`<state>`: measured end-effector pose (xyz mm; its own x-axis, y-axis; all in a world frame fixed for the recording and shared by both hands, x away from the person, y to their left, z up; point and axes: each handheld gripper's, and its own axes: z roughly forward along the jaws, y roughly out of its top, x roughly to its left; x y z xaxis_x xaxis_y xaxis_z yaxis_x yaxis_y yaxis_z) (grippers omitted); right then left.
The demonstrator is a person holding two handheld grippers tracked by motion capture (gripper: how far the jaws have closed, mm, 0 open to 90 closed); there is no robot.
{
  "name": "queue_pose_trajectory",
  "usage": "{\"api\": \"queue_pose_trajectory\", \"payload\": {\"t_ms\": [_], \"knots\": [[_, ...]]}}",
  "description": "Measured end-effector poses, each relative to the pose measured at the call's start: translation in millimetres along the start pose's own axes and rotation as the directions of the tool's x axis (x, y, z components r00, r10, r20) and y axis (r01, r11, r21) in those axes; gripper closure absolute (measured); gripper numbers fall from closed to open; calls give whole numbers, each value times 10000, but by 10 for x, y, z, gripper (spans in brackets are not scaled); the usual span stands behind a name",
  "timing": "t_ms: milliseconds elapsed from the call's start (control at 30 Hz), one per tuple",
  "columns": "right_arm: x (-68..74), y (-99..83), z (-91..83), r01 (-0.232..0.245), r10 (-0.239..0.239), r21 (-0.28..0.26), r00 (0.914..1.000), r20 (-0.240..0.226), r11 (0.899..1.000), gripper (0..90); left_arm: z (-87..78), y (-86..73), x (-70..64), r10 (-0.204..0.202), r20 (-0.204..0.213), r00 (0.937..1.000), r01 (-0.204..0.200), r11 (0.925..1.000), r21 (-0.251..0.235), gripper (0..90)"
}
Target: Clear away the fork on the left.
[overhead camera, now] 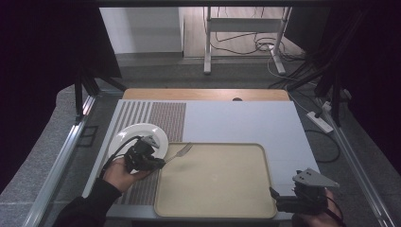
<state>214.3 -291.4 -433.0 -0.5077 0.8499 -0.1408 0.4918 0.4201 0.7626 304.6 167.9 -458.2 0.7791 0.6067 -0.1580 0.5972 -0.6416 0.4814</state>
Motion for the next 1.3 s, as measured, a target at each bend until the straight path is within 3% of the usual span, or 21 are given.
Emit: {"api": "queue_pose_trajectory", "payload": {"t_ms": [333,633,700,767,833,900,933,1000,1133,1300], "knots": [[5,0,3,10,-10,21,9999,147,10000,0,407,147,-320,432,604,9972,-470,9969,634,835],[6,2,7,31,-31,71,9999,135,10000,0,718,162,-442,1328,524,9898,-1404,9723,1870,820],[9,2,8,58,-59,74,9999,134,10000,0,709,185,-426,1349,548,9893,-1423,9756,1670,767],[13,2,11,82,-84,95,9999,145,9999,0,680,215,-421,1470,311,9887,-1499,9782,1434,729],[10,3,12,76,-77,117,9999,136,9999,0,639,262,-430,1567,149,9875,-1574,9811,1127,780],[9,3,14,40,-42,124,9999,142,9999,0,631,324,-442,1513,486,9873,-1550,9843,849,886],[9,3,14,39,-41,121,9999,146,9999,0,648,356,-455,1491,702,9863,-1547,9845,832,888],[9,3,14,55,-57,136,9999,145,9999,0,714,403,-500,1729,893,9809,-1814,9785,980,888],[8,2,13,46,-48,132,9999,147,9999,0,843,443,-567,2096,723,9751,-2179,9660,1388,888],[9,1,12,72,-74,123,9999,131,9999,0,880,435,-495,1893,408,9811,-1935,9677,1614,888]]}}
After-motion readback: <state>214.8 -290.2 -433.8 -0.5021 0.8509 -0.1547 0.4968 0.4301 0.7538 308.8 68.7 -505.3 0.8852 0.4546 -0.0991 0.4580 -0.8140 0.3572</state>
